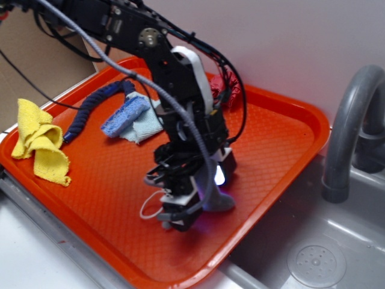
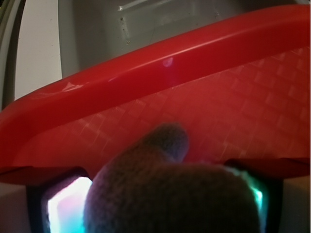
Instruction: Grab the gray animal.
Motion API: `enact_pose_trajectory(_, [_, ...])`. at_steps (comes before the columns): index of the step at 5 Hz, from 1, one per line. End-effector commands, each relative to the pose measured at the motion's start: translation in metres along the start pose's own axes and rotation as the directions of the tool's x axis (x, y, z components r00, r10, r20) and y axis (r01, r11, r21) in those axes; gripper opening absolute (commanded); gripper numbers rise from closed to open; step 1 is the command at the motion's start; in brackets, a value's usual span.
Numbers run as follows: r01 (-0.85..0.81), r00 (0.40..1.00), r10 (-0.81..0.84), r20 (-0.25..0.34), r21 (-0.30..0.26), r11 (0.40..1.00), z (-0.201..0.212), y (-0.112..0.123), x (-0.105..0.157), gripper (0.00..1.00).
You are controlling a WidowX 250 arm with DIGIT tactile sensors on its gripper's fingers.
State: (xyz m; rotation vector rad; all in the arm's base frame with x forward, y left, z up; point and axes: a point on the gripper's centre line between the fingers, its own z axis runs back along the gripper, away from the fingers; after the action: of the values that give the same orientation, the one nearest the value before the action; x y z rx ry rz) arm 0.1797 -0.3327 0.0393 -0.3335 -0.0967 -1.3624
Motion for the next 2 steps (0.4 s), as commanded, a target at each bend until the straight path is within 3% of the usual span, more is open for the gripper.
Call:
enact_pose_trajectory(1, [-0.103,0.995,0.103,0.003,0.074,0.992,0.016,-0.030,-0.004,0.00])
enact_pose_trajectory(2, [-0.249,0.969,0.247,0.029,0.132,0.960,0.045,-0.019,-0.012,0.00])
